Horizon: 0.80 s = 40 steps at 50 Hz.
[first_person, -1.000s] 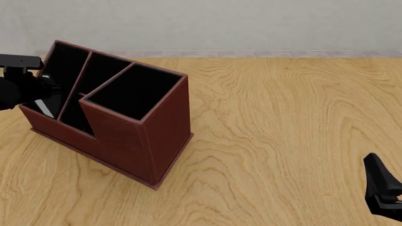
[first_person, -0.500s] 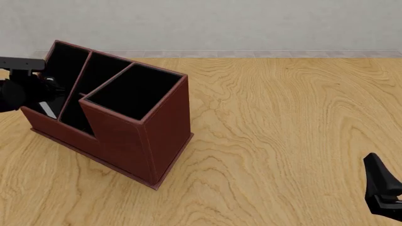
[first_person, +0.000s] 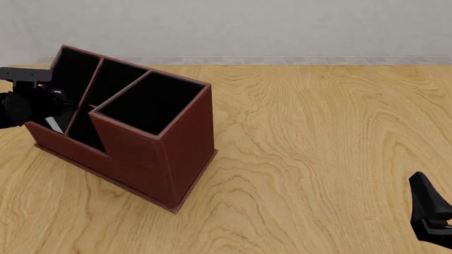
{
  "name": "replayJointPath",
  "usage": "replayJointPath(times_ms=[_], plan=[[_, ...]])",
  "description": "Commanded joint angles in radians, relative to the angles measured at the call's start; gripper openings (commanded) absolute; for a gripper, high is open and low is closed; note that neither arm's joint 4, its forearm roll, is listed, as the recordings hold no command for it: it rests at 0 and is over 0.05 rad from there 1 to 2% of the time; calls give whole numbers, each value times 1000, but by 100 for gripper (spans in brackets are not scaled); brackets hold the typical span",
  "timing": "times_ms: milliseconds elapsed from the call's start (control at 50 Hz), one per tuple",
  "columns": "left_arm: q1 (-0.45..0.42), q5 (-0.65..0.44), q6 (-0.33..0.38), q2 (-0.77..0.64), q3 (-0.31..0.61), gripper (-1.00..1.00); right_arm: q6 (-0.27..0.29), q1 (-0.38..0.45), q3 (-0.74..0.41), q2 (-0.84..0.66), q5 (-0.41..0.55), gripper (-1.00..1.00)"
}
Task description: Pick up the book and place it in the left compartment of the caddy.
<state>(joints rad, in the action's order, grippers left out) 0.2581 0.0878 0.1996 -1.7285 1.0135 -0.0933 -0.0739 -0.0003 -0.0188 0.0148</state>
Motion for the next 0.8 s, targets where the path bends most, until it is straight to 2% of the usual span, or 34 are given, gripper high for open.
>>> replayJointPath(times_ms=[20, 340, 360, 800], plan=[[-2, 2, 20, 6, 7, -100, -2, 0, 0, -1, -1, 100], [-4, 4, 14, 7, 8, -100, -3, 0, 0, -2, -3, 100], [-6, 4, 14, 9, 7, 100, -3, 0, 0, -1, -2, 100], [-4, 1, 2, 25, 7, 100, -6, -1, 0, 6, 4, 100]])
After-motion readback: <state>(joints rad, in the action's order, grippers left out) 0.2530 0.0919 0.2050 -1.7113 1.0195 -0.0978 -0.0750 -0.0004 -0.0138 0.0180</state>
